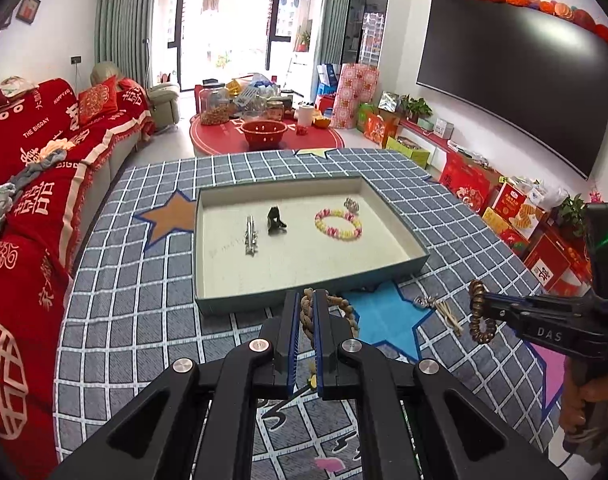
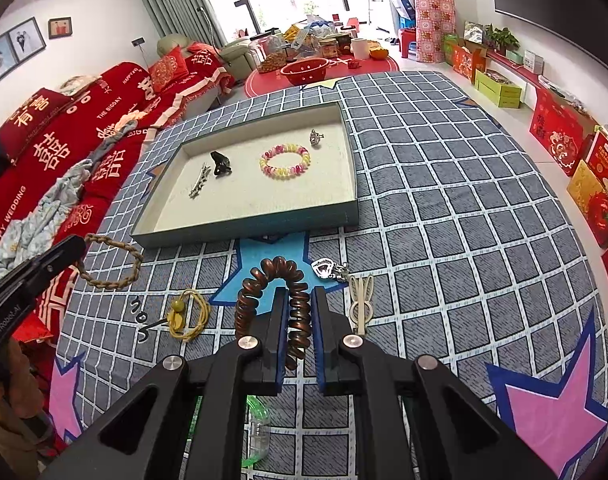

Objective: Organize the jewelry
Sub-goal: 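Lower the braided bracelet into the tray with the left tool while the right tool carries the bead bracelet over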

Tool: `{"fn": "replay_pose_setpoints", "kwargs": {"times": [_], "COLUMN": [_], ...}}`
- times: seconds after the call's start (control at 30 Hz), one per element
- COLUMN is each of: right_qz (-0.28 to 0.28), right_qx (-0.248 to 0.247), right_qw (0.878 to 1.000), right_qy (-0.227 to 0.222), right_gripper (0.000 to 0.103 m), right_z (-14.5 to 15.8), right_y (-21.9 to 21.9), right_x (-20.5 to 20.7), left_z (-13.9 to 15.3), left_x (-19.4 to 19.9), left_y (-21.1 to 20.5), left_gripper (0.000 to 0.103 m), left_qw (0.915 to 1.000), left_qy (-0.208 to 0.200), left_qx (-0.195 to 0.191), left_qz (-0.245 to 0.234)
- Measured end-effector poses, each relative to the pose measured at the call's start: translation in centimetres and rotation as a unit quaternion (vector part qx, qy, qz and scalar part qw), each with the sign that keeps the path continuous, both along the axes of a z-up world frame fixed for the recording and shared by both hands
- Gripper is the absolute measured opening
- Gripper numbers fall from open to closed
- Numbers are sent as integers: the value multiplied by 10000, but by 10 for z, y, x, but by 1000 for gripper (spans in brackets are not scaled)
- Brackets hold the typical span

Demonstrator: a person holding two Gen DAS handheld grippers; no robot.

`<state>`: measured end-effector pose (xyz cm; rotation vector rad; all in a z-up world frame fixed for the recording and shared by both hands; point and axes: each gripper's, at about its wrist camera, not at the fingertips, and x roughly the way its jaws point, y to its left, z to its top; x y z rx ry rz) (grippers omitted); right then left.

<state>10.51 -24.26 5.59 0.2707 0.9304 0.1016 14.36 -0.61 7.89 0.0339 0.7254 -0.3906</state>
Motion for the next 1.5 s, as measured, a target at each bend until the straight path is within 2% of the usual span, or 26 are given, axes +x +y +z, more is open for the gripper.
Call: {"fn": "replay_pose_setpoints", "kwargs": {"times": [0.3, 0.53, 0.73, 0.93, 1.13, 1.5], "right_qz": [92, 190, 236, 234, 167, 259], "right_qx": [34, 197, 118, -29, -77, -227], "right_qw": [9999, 9996, 9996, 9993, 9989, 9968], "right_qy": [-84, -89, 77, 302, 439, 722], "right_gripper": [12, 12, 12, 12, 12, 12], "right_z": [12, 23, 13, -6, -24, -51], "right_y": [-1, -1, 4, 5, 4, 8], "right_x": [28, 76, 120, 159, 190, 214], "left_z": [3, -1, -18, -42, -60, -83], "left_x": [26, 68, 111, 144, 167, 180], "left_y": [-6, -7, -18, -33, -44, -59], "left_gripper": [20, 19, 19, 19, 20, 20], "left_qw": [9999, 9994, 9984, 9968, 9951, 9890], "left_qy": [-6, 93, 347, 615, 695, 660], "left_qx": [-64, -101, -56, 132, 480, 1158], "left_qz": [104, 303, 440, 492, 512, 637]}}
